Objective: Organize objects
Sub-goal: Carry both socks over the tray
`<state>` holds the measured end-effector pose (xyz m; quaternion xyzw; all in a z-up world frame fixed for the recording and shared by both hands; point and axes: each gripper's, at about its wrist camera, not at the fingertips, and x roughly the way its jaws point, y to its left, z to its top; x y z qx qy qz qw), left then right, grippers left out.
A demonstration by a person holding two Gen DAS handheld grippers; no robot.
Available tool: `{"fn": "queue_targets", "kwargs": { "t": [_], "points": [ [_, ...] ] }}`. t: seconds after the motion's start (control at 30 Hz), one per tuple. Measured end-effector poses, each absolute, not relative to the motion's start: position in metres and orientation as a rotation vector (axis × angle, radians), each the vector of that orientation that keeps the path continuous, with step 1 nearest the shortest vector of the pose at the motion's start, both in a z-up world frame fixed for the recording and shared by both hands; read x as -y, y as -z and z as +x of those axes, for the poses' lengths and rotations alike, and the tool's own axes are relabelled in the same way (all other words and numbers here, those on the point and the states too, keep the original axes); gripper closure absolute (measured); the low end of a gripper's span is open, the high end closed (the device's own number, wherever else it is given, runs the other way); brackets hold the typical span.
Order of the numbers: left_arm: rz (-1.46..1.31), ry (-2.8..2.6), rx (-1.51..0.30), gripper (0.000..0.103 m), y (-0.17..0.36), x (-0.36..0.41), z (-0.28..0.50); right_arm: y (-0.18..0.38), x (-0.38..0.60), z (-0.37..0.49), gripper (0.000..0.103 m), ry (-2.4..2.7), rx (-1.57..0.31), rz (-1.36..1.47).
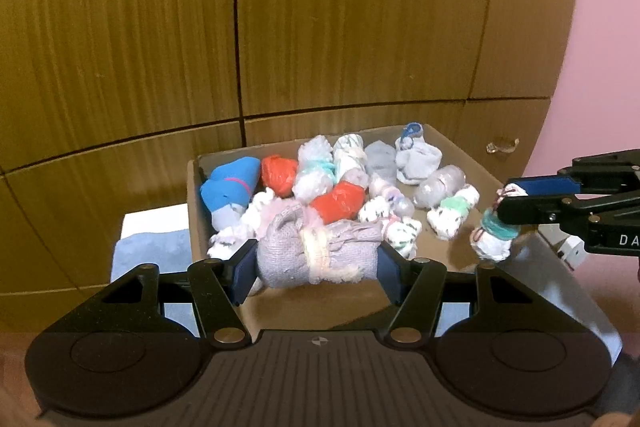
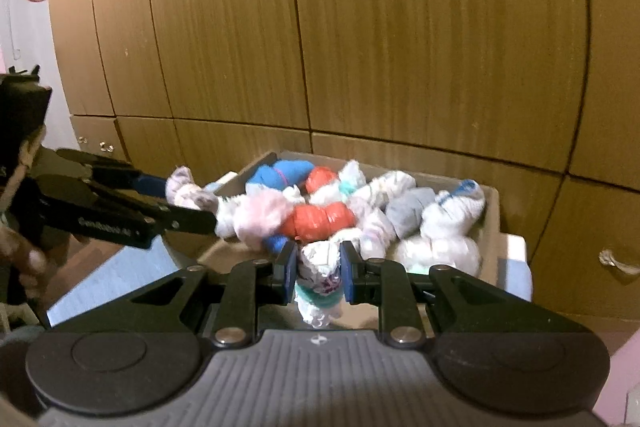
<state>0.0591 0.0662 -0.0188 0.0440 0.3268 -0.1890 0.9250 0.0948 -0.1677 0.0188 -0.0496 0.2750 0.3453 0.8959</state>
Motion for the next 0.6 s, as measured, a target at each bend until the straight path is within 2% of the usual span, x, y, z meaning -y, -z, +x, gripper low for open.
{"fn": "queue_targets", "kwargs": {
  "t": [0.2,0.6],
  "points": [
    [0.022,0.391,-0.74,0.036,0.018,-0.067,0.087,-0.027,0.151,0.129,0.082,-0.773,-0.638,-0.052],
    [0.046,0.399,-0.809,0.037,0.044,-0.057,0.097,0.004,0.124,0.16,0.082,-0.818,-0.776,0.001]
  ]
}}
